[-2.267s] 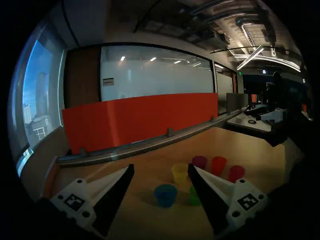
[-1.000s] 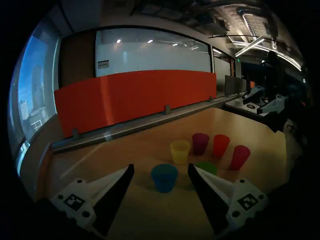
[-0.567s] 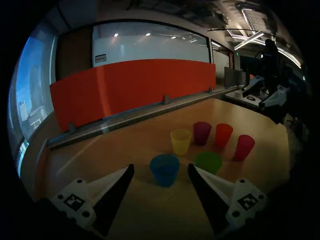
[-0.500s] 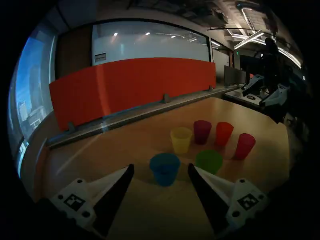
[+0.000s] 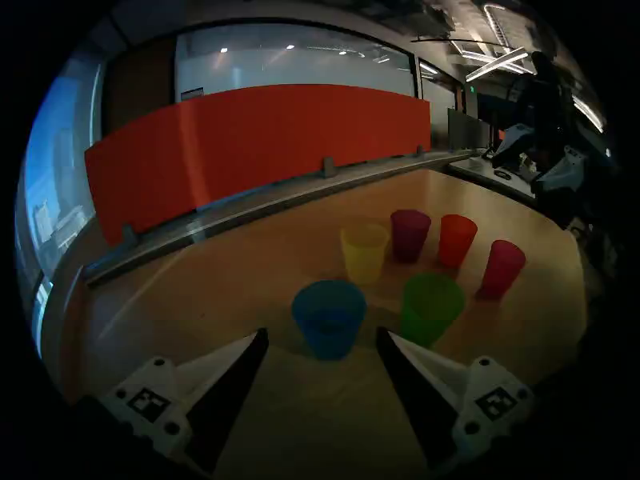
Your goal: Pour water
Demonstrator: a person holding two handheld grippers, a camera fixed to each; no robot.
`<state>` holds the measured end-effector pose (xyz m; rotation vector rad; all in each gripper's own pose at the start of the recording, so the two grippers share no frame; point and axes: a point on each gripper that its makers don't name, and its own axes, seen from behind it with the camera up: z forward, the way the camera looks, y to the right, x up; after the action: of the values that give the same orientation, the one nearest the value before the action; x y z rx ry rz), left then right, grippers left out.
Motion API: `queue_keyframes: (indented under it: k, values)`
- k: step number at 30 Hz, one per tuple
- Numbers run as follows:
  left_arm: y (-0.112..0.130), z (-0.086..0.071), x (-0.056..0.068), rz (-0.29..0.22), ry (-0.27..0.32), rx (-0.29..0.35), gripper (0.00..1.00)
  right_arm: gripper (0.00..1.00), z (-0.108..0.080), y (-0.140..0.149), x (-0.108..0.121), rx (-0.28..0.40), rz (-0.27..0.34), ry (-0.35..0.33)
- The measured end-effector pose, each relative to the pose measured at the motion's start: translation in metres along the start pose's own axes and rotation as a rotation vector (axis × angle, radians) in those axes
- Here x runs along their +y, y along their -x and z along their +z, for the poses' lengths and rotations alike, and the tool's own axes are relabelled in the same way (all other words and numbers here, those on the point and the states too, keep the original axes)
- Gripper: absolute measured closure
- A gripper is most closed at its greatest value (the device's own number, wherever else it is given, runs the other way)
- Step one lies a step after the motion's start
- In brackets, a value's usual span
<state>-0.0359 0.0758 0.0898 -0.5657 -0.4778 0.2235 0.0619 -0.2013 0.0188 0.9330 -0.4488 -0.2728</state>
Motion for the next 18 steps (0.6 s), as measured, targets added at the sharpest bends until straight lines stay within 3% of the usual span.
queue_keyframes:
  k: [18]
  values:
    - [0.019, 0.04, 0.003, 0.006, 0.043, -0.103, 0.0, 0.01, 0.021, 0.011, 0.0, -0.035, 0.0, -0.023]
